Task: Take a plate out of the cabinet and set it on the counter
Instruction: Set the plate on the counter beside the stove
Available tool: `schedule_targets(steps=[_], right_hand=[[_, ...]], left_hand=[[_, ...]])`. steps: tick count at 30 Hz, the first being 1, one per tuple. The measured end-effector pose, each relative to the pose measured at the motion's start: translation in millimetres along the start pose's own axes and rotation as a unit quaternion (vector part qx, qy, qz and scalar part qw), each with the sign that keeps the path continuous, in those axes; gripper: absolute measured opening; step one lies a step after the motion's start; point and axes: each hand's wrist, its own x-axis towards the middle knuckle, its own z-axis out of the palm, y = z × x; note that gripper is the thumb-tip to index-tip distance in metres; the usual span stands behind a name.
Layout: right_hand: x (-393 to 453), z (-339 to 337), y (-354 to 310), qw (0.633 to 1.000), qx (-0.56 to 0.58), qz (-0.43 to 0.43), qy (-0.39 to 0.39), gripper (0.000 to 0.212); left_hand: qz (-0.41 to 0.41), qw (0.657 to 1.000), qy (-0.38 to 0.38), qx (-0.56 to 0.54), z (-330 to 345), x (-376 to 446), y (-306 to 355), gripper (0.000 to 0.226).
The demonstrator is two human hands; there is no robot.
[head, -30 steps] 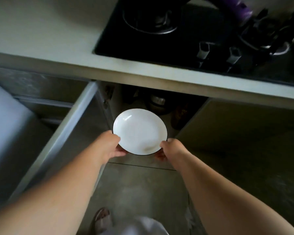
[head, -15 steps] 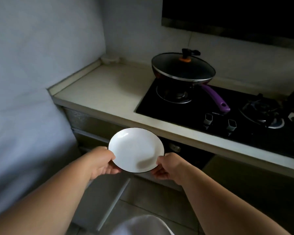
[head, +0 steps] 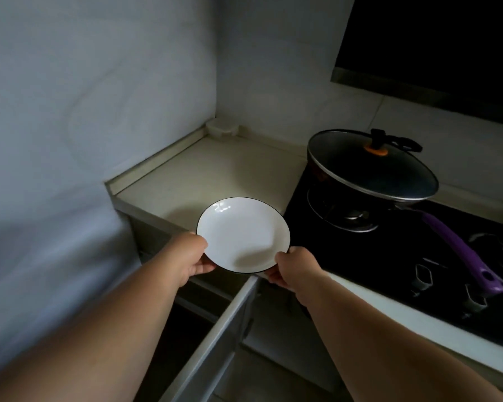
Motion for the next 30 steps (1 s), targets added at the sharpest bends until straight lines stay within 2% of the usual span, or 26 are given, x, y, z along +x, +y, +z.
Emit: schedule_targets(steps=[6, 12, 15, 22, 27, 30], right_hand=[[67, 25, -34, 1.0, 0.008, 0.011, 0.027, 0.014], [109, 42, -51, 0.997, 0.029, 0.065, 0.02, 0.022], [126, 52, -47, 0.998, 0.008, 0.051, 0.033, 0.024], [137, 60, -48, 0.998, 0.015, 0.045, 0.034, 0.019], [130, 53, -36, 0.998, 0.053, 0.044, 0.014, 0.043], [106, 33, -31, 0.997, 0.066, 0.042, -0.002, 0.032]], left_hand=[[0.042, 0.999, 0.003, 0.002, 2, 75, 32, 0.047], [0.043, 0.999, -0.012, 0.001, 1, 127, 40, 0.052], [0.032, 0.999, -0.017, -0.001, -2, 145, 39, 0.053], [0.026, 1.0, -0.006, -0.011, -4, 164, 37, 0.056], [0.018, 0.999, 0.023, -0.016, -5, 158, 32, 0.053], [0.039, 0.997, 0.061, 0.029, -10, 138, 29, 0.046]])
